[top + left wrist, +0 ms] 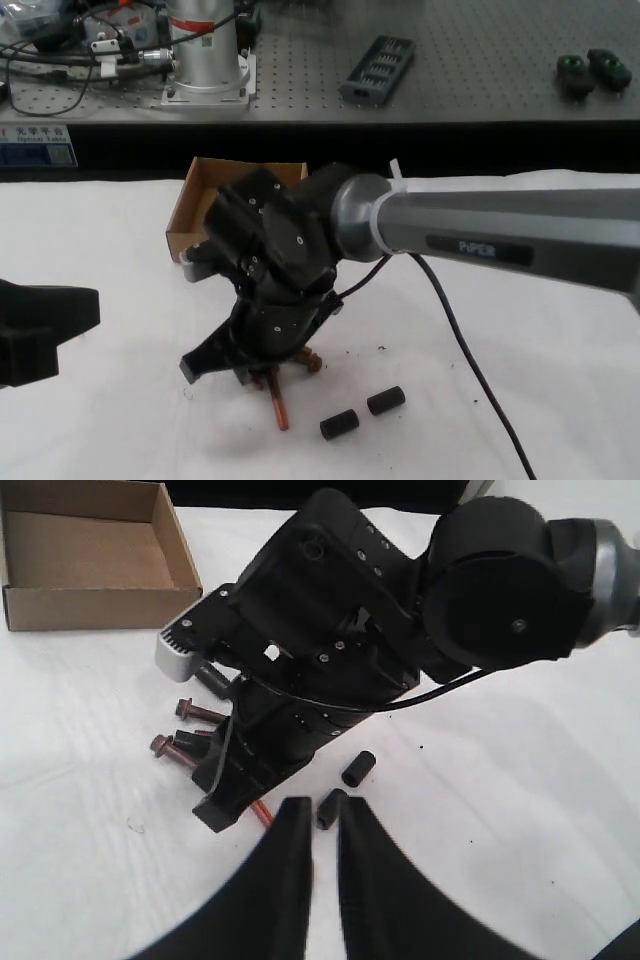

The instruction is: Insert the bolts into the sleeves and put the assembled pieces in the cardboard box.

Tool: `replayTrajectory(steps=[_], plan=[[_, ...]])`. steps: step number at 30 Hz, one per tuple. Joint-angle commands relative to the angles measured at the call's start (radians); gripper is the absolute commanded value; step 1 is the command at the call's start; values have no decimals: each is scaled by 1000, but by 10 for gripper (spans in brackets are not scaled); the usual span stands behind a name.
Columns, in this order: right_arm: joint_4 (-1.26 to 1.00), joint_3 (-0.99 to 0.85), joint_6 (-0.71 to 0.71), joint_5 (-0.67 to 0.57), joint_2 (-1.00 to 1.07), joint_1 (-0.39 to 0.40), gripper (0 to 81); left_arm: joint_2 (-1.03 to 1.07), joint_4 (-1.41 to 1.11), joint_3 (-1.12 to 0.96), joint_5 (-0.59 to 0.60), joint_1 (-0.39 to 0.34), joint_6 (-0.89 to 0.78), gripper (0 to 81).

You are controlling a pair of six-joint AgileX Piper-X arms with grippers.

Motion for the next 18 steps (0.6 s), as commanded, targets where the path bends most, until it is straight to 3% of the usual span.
replayTrajectory(steps=[1,8,18], plan=[[17,-2,135,46,-63,19,49,-8,-11,-4,-7,3,17,77],[43,25,303,34,-74,78,49,-8,-14,-4,-7,3,15,77],[-45,159,493,-117,-74,120,45,-8,-14,-4,-7,3,15,77]])
